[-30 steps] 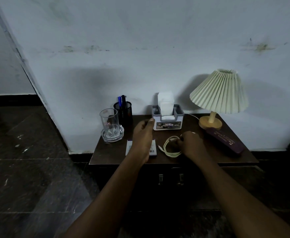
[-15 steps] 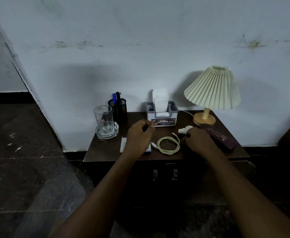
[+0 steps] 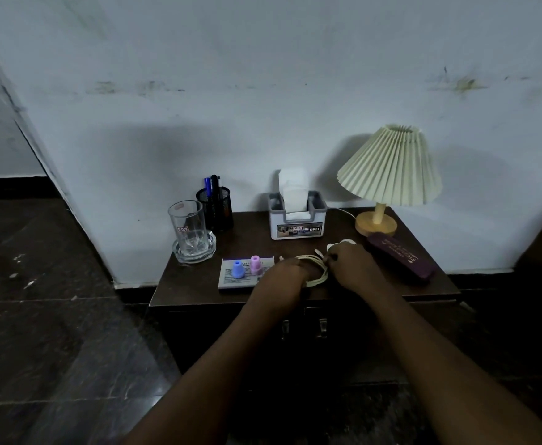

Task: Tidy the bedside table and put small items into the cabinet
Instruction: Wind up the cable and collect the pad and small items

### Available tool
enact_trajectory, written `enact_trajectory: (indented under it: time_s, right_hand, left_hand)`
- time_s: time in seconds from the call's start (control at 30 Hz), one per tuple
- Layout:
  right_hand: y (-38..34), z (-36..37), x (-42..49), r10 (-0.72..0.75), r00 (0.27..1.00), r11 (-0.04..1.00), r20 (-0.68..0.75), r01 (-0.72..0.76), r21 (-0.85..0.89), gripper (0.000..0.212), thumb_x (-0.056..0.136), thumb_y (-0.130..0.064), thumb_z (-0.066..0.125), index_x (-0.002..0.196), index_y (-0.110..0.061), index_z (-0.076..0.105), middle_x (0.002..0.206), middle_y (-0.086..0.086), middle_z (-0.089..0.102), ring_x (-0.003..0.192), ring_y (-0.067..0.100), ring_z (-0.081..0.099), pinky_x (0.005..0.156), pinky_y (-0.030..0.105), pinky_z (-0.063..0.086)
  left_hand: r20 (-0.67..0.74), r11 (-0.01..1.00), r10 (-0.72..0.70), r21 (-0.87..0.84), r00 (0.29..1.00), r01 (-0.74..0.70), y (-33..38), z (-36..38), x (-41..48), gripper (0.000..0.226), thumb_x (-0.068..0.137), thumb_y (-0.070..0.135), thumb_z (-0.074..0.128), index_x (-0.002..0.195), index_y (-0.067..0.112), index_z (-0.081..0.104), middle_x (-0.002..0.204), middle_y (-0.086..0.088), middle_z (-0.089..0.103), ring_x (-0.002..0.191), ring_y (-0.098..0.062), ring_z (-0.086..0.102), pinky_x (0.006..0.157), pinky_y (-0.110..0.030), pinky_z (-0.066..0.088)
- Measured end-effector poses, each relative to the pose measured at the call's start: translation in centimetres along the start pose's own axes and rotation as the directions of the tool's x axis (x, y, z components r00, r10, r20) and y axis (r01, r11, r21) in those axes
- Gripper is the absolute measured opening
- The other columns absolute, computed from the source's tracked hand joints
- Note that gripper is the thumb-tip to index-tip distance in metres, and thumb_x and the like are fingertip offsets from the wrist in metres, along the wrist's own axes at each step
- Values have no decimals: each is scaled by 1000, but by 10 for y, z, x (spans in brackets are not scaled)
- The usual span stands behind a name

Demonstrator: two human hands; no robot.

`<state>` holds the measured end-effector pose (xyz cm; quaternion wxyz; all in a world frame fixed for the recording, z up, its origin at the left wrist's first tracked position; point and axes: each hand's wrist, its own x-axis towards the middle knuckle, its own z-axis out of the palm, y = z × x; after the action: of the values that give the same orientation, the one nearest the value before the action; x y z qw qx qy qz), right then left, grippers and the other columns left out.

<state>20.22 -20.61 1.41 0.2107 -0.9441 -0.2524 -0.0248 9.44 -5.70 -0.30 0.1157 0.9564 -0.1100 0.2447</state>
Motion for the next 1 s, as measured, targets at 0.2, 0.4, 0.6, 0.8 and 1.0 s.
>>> enact_trajectory:
  time_s: [0.2, 0.4, 0.6, 0.8, 1.0]
  right_hand:
    - [12, -16, 5, 49, 993, 995, -108, -40, 87, 13, 95, -22, 66, 96, -15, 77, 96, 7, 75, 87, 24, 70, 79, 42, 58]
    - [31, -19, 8, 90, 973, 989, -213, -62, 133, 18, 96, -17, 64, 101, -3, 75, 96, 18, 72, 88, 33, 67, 77, 39, 51]
    - [35, -20, 7, -68, 989, 998, -132, 69, -2, 57, 85, -19, 71, 139, -18, 56, 141, 13, 53, 126, 36, 52, 105, 48, 42]
    - [40, -10, 7, -75, 994, 987, -80, 63, -146, 30, 91, -19, 62, 120, -15, 60, 118, 15, 66, 108, 38, 61, 92, 44, 49]
    - [40, -18, 0, -10, 998, 989, -63, 0, -149, 42, 104, -49, 45, 113, -14, 67, 104, 11, 69, 99, 31, 67, 84, 41, 55]
  left_hand:
    - [226, 967, -245, -15, 943, 254, -17, 4, 4, 39, 86, 11, 44, 114, 15, 72, 114, -11, 68, 110, -26, 62, 103, -45, 41]
    - [476, 986, -166, 88, 864, 142, 17, 11, -1, 75, 100, 55, 47, 159, 13, 28, 168, -12, 24, 156, -31, 18, 125, -53, 11]
    - [424, 984, -175, 112, 889, 140, 13, 7, -3, 78, 101, 63, 38, 161, 16, 24, 171, -8, 17, 158, -27, 8, 127, -52, 0]
    - [315, 974, -224, 115, 922, 197, -2, -9, -2, 77, 100, 67, 34, 162, 25, 21, 172, -2, 9, 159, -23, -8, 125, -52, -10]
    - [217, 951, -301, 142, 928, 275, -19, -30, -7, 73, 101, 62, 38, 162, 28, 20, 173, -2, 2, 157, -28, -16, 125, -55, -10]
